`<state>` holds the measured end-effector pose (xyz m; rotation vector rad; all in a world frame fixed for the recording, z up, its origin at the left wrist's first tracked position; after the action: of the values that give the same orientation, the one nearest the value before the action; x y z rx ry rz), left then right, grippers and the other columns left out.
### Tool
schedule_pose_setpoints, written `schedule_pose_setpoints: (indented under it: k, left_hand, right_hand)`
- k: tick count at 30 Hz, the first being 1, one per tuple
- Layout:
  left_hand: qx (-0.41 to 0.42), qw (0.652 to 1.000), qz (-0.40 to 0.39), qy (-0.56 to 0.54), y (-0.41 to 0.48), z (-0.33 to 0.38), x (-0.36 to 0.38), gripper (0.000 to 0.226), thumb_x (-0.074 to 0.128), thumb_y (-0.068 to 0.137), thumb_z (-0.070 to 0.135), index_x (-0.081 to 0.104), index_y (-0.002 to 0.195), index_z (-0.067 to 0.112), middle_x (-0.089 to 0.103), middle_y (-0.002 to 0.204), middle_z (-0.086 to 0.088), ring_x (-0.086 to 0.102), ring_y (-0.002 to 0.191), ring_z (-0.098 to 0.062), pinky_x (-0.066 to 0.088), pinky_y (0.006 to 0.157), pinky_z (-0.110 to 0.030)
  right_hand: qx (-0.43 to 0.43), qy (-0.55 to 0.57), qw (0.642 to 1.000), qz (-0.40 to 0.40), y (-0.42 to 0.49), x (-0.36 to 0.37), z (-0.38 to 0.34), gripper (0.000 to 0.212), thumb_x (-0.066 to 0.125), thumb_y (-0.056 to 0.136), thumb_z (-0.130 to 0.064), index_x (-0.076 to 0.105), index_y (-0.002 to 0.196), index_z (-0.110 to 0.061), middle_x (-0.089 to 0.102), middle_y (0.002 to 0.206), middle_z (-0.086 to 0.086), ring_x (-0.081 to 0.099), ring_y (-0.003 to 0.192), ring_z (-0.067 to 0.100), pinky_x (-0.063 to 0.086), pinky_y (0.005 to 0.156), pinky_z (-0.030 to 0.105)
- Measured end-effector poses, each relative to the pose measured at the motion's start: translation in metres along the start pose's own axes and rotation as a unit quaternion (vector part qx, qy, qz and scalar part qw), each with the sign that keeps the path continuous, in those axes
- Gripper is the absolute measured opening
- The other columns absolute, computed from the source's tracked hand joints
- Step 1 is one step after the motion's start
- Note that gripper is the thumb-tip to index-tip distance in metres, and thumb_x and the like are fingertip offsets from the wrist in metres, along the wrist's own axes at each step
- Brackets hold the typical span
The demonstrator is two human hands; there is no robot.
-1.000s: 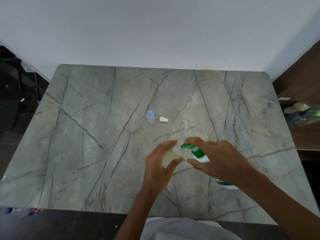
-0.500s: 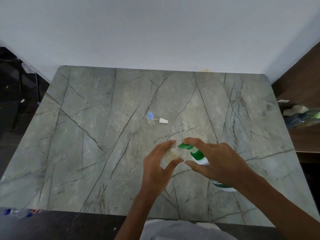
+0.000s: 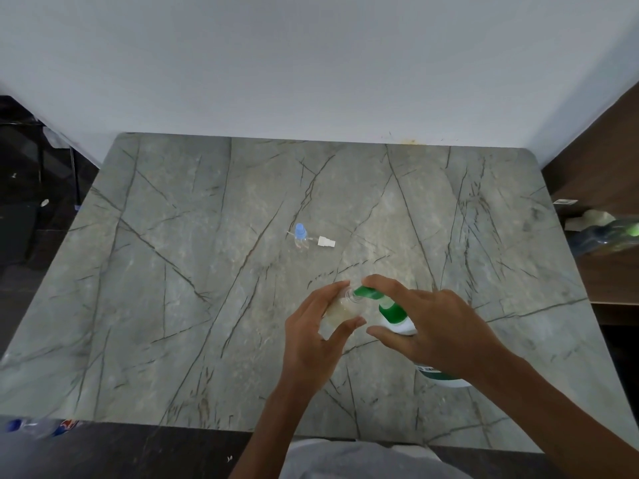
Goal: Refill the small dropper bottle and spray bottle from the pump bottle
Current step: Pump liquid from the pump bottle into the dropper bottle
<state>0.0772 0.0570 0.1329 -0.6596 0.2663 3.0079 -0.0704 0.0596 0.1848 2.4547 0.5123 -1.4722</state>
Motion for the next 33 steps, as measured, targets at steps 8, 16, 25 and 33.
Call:
schedule_pose_setpoints:
  k: [8,16,25,33]
  left_hand:
    - [0.021,0.999,-0.011,0.026,0.0015,0.0024,0.0012,0.049,0.073,0.080,0.042,0.054,0.124,0.033,0.057,0.116,0.026,0.059,0.106,0.004,0.047,0.086,-0.008]
    - [0.002,1.000,-0.009,0.014,-0.0003,-0.0029,0.0019,0.048,0.074,0.079,0.043,0.055,0.123,0.035,0.059,0.115,0.025,0.061,0.105,0.001,0.050,0.085,-0.012]
    - [-0.004,1.000,-0.003,0.013,-0.0005,-0.0028,0.0008,0.048,0.071,0.079,0.045,0.054,0.123,0.038,0.059,0.114,0.027,0.061,0.105,0.000,0.053,0.086,-0.018]
    - [0.005,1.000,-0.011,0.014,0.0000,-0.0003,0.0054,0.050,0.078,0.079,0.031,0.056,0.123,0.032,0.065,0.116,0.012,0.062,0.105,-0.003,0.054,0.085,-0.020]
  right_hand:
    - [-0.003,-0.001,1.000,0.007,0.0024,-0.0011,0.0025,0.059,0.065,0.079,-0.052,0.034,0.126,-0.036,0.071,0.083,-0.004,0.058,0.057,0.005,0.053,0.057,0.018]
    - [-0.003,-0.012,1.000,-0.021,0.0024,0.0010,0.0036,0.062,0.060,0.080,-0.056,0.026,0.129,-0.039,0.071,0.085,-0.003,0.062,0.059,0.012,0.054,0.061,0.019]
    - [0.010,0.004,1.000,-0.021,-0.0003,0.0023,0.0019,0.067,0.059,0.080,-0.058,0.019,0.132,-0.042,0.070,0.093,-0.005,0.061,0.064,0.010,0.054,0.065,0.021]
    - [0.001,0.001,1.000,0.014,0.0013,-0.0042,0.0039,0.056,0.063,0.078,-0.054,0.034,0.123,-0.037,0.071,0.082,-0.003,0.063,0.060,0.012,0.055,0.058,0.020]
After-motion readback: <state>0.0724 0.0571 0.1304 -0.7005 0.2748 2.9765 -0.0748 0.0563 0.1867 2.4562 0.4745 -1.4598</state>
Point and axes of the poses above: each hand's wrist, its own y-axis towards the middle knuckle, its own x-axis out of the palm, z = x × y, the point moved 9 cm from there along y, towards the middle knuckle
